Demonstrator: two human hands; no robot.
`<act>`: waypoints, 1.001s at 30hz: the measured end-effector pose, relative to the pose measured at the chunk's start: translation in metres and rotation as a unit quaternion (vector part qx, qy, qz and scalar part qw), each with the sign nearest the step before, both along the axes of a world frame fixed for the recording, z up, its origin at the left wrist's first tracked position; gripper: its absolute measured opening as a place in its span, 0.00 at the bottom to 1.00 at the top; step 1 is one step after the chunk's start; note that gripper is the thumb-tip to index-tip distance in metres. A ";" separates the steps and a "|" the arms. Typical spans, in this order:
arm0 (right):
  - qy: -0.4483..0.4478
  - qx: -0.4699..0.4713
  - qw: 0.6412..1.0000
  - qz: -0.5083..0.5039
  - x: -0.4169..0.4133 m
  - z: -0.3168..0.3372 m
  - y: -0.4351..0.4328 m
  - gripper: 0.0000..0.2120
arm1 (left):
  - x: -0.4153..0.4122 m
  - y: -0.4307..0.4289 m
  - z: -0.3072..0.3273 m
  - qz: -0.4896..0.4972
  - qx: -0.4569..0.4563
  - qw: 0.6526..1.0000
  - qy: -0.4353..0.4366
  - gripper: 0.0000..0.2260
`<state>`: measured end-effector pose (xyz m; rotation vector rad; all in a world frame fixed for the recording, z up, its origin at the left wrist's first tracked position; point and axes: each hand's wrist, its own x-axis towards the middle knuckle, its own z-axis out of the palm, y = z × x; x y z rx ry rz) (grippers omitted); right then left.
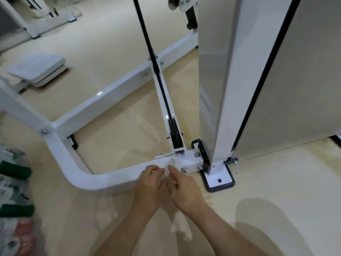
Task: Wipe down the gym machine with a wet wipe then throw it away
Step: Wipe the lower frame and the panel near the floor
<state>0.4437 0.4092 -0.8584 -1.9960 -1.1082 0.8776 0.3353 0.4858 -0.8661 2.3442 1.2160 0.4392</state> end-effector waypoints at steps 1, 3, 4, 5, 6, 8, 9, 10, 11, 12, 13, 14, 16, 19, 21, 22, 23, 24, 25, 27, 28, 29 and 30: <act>-0.011 0.008 1.000 0.003 -0.004 0.000 0.000 0.24 | -0.001 0.002 0.005 0.043 -0.038 0.998 -0.030 0.06; 0.015 0.029 0.999 -0.030 -0.010 0.003 0.001 0.20 | -0.003 0.005 0.015 0.108 -0.115 0.986 -0.058 0.04; 0.035 0.033 0.997 -0.056 -0.010 0.003 0.002 0.18 | -0.006 0.006 0.016 0.127 -0.158 0.977 -0.071 0.06; 0.050 0.035 0.995 -0.075 -0.008 0.003 0.004 0.14 | -0.009 0.007 0.018 0.149 -0.207 0.961 -0.102 0.06; 0.062 0.035 0.994 -0.086 -0.005 0.005 0.007 0.10 | -0.012 0.007 0.021 0.169 -0.254 0.941 -0.147 0.05; 0.115 0.045 0.987 -0.101 -0.002 0.009 0.013 0.06 | -0.018 0.007 0.028 0.201 -0.323 0.895 -0.234 0.06; 0.141 0.056 0.982 -0.110 -0.002 0.013 0.015 0.05 | -0.019 0.007 0.031 0.220 -0.350 0.868 -0.275 0.07; 0.159 0.069 0.977 -0.123 -0.004 0.017 0.016 0.04 | -0.019 0.009 0.035 0.245 -0.370 0.839 -0.314 0.08; 0.179 0.077 0.971 -0.139 -0.005 0.020 0.016 0.05 | -0.019 0.011 0.038 0.266 -0.393 0.804 -0.357 0.08; 0.203 0.081 0.964 -0.154 -0.008 0.024 0.015 0.05 | -0.019 0.014 0.042 0.278 -0.412 0.776 -0.390 0.07; 0.228 0.079 0.957 -0.161 -0.010 0.028 0.015 0.06 | -0.021 0.018 0.044 0.273 -0.427 0.757 -0.412 0.07; 0.249 0.070 0.953 -0.158 -0.012 0.031 0.015 0.09 | -0.023 0.023 0.046 0.252 -0.438 0.763 -0.404 0.07; 0.284 0.031 0.950 -0.124 -0.011 0.038 0.018 0.15 | -0.027 0.027 0.044 0.195 -0.457 0.796 -0.346 0.08; 0.299 -0.032 0.952 -0.051 -0.002 0.050 0.023 0.12 | -0.029 0.030 0.038 0.165 -0.440 0.841 -0.267 0.09; 0.328 -0.063 0.943 -0.014 0.000 0.054 0.023 0.12 | -0.026 0.031 0.036 0.189 -0.393 0.866 -0.245 0.08; 0.346 -0.083 0.934 0.000 -0.001 0.054 0.022 0.15 | -0.024 0.033 0.033 0.198 -0.366 0.879 -0.234 0.07; 0.355 -0.104 0.929 0.007 -0.002 0.053 0.023 0.17 | -0.022 0.036 0.031 0.205 -0.338 0.893 -0.214 0.06; 0.355 -0.119 0.927 0.002 -0.004 0.049 0.023 0.18 | -0.020 0.040 0.027 0.210 -0.308 0.909 -0.187 0.05; 0.354 -0.122 0.927 -0.016 -0.006 0.046 0.025 0.17 | -0.017 0.045 0.025 0.219 -0.271 0.923 -0.162 0.04; 0.355 -0.101 0.924 -0.100 -0.010 0.038 0.031 0.10 | -0.011 0.056 0.025 0.239 -0.176 0.948 -0.115 0.05; 0.349 -0.088 0.921 -0.148 -0.012 0.037 0.034 0.06 | -0.009 0.061 0.025 0.247 -0.139 0.954 -0.094 0.06; 0.336 -0.077 0.921 -0.183 -0.014 0.035 0.036 0.04 | -0.008 0.067 0.025 0.253 -0.122 0.955 -0.090 0.08; 0.317 -0.065 0.925 -0.199 -0.015 0.032 0.037 0.04 | -0.008 0.073 0.025 0.261 -0.119 0.954 -0.092 0.12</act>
